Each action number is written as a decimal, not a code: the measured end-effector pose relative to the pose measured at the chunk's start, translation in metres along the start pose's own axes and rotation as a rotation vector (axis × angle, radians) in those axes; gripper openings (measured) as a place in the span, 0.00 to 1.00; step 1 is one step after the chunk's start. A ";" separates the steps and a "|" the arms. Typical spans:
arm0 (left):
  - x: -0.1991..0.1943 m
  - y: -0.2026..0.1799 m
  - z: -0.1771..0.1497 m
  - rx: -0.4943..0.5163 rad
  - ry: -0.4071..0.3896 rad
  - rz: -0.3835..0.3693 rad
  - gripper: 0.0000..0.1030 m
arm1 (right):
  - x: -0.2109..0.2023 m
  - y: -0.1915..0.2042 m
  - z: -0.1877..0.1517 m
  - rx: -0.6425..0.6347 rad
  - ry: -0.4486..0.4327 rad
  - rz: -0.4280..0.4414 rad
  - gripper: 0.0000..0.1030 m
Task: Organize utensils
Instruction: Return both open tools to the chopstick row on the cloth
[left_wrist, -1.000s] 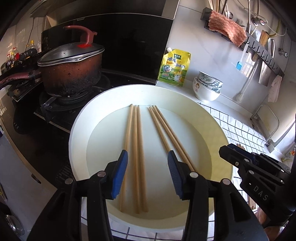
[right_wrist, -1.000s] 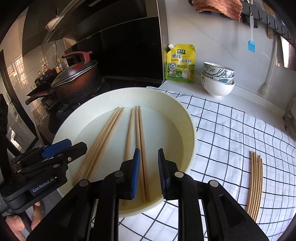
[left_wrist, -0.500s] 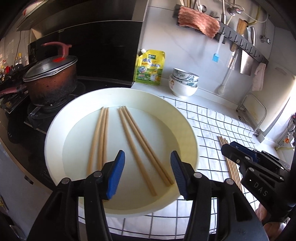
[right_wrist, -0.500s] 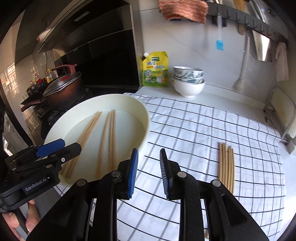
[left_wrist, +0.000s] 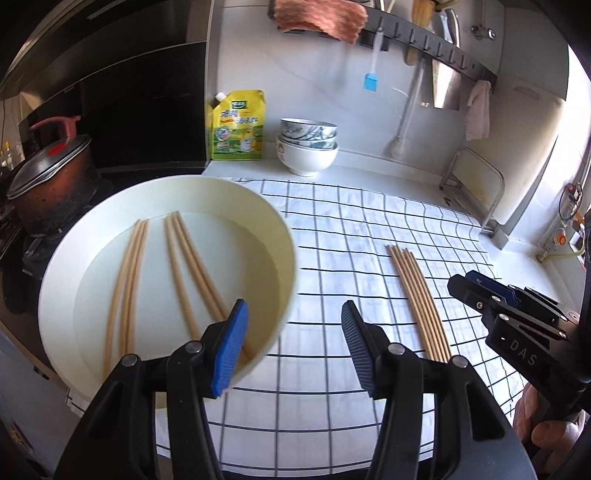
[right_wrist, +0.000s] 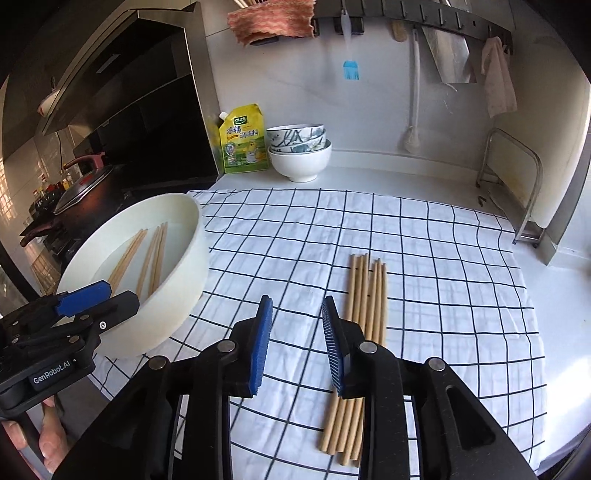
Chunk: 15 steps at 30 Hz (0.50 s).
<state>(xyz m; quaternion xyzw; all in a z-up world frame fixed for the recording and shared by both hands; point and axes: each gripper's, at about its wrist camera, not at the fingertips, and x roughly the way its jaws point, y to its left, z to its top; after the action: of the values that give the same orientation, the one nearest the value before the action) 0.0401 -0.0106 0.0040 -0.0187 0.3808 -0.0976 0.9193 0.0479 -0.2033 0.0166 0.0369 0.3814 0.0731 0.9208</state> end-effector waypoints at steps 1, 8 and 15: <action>0.002 -0.006 0.000 0.007 0.002 -0.004 0.51 | 0.000 -0.005 -0.001 0.003 0.003 -0.005 0.27; 0.018 -0.039 -0.001 0.048 0.031 -0.031 0.54 | 0.000 -0.043 -0.008 0.044 0.014 -0.034 0.27; 0.038 -0.065 -0.004 0.080 0.072 -0.052 0.57 | 0.011 -0.070 -0.015 0.069 0.041 -0.047 0.32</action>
<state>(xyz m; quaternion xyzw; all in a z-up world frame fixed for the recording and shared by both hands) 0.0535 -0.0816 -0.0182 0.0115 0.4089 -0.1374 0.9021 0.0524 -0.2708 -0.0105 0.0582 0.4033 0.0391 0.9124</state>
